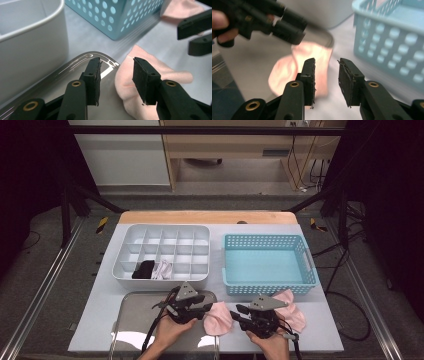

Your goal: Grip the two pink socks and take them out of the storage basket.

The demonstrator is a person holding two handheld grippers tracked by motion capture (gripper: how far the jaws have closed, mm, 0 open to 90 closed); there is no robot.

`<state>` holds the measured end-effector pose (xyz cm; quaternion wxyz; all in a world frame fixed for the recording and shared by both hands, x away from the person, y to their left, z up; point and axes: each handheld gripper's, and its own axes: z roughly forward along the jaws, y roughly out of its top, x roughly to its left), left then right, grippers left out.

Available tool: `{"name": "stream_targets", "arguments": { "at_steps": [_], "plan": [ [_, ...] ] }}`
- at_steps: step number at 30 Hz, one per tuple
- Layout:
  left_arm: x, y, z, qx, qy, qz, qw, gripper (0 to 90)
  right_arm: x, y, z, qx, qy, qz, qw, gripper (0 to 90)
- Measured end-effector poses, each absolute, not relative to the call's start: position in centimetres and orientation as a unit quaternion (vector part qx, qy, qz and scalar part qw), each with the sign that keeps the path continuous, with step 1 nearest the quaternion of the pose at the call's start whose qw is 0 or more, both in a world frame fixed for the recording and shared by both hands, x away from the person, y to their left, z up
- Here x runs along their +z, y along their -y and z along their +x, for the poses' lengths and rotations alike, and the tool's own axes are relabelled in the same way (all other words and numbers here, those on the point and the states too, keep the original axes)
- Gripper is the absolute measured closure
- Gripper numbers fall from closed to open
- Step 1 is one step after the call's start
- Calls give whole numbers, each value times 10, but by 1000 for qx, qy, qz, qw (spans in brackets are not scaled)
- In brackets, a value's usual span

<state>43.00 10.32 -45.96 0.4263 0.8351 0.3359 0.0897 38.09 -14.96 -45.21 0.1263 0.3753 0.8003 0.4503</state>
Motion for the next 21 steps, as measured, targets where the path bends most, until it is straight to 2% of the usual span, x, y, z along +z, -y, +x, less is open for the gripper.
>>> {"name": "stream_targets", "arguments": {
  "at_steps": [4,5,6,12,15,19,21],
  "plan": [
    [-467,-99,432,65,-343,844,407,606,-458,149,375,460,-798,373,109,606],
    [-468,-99,432,60,-344,845,406,664,-460,147,372,460,-802,367,103,582],
    [-469,-99,431,54,-343,846,404,664,-460,147,372,460,-802,367,103,582],
    [-471,-96,426,56,-352,848,393,873,-475,141,368,438,-816,366,93,567],
    [-472,-97,423,62,-351,848,393,891,-482,141,369,431,-816,375,86,575],
    [-471,-97,420,72,-348,847,396,894,-488,140,372,422,-821,375,85,668],
    [-468,-99,419,77,-348,845,399,894,-487,142,373,418,-823,376,83,783]
  ]
}}
